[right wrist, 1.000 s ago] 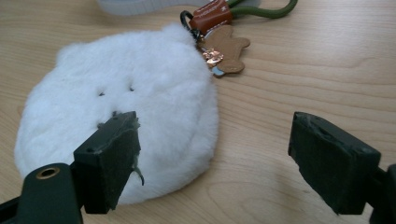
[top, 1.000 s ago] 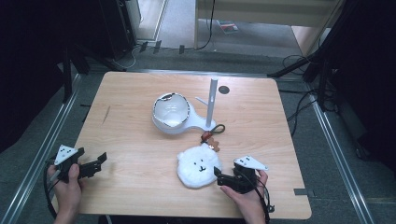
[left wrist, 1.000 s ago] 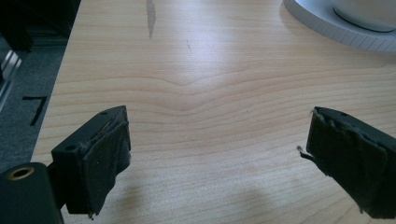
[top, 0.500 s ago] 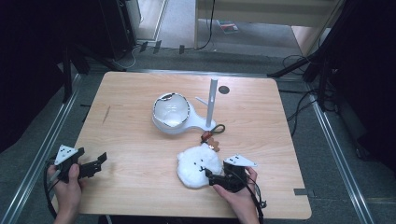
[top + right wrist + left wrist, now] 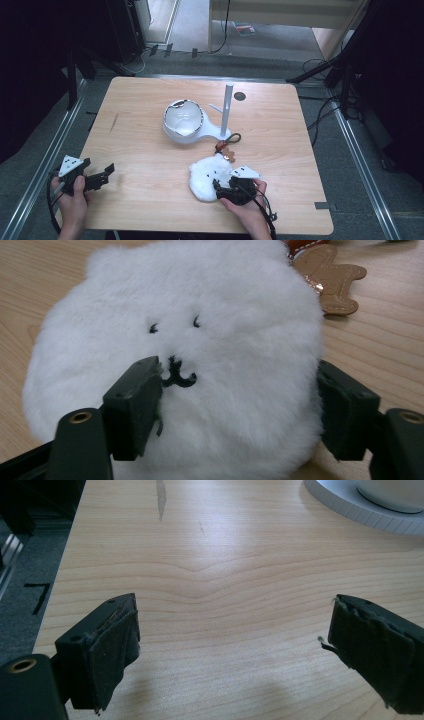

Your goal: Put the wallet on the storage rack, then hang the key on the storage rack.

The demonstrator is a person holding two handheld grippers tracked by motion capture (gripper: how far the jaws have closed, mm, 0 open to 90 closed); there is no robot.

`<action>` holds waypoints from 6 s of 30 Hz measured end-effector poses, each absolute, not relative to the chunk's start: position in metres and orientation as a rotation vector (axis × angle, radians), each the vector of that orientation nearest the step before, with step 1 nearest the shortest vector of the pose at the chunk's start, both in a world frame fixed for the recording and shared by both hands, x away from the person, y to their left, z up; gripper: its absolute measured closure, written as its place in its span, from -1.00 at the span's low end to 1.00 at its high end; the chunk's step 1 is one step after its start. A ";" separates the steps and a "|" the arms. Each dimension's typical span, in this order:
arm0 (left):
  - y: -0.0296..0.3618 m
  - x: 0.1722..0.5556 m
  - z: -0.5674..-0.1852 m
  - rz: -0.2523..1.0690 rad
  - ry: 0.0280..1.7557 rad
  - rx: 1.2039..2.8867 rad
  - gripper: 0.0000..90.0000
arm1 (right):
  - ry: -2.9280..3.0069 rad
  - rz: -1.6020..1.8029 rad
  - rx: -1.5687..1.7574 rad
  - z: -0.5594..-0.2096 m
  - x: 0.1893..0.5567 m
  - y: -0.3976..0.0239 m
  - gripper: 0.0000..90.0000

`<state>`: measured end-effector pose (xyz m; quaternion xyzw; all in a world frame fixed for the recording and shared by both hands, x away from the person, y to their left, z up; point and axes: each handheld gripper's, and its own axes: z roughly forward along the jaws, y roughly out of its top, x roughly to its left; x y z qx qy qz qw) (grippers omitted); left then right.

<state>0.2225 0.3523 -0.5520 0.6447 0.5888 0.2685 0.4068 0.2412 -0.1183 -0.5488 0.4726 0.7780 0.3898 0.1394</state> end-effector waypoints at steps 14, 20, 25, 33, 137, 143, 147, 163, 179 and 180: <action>0.352 0.223 -0.552 0.678 1.488 1.628 -0.84 | 2.214 1.065 1.340 -0.547 0.238 -0.107 0.24; 0.353 0.223 -0.552 0.673 1.494 1.624 -0.84 | 2.186 1.083 1.305 -0.546 0.236 -0.109 0.69; 0.354 0.223 -0.552 0.667 1.493 1.619 -0.84 | 2.166 1.179 1.282 -0.536 0.229 -0.108 0.76; 0.354 0.223 -0.552 0.670 1.489 1.622 -0.84 | 2.116 1.271 1.267 -0.515 0.217 -0.100 0.76; 0.356 0.223 -0.553 0.645 1.491 1.598 -0.84 | 1.914 1.209 1.117 -0.466 0.353 0.014 0.44; 0.356 0.223 -0.552 0.647 1.494 1.599 -0.84 | 1.903 1.248 1.098 -0.460 0.345 0.004 0.07; 0.356 0.223 -0.552 0.653 1.490 1.604 -0.84 | 1.930 1.260 1.043 -0.455 0.330 -0.004 -0.04; 0.355 0.223 -0.552 0.656 1.493 1.603 -0.84 | 1.973 1.259 1.134 -0.450 0.299 -0.052 -0.36; 0.355 0.222 -0.552 0.652 1.488 1.612 -0.84 | 1.916 1.142 1.338 -0.473 0.303 -0.102 -0.31; 0.354 0.222 -0.552 0.652 1.488 1.613 -0.85 | 1.909 1.133 1.371 -0.475 0.304 -0.107 -0.29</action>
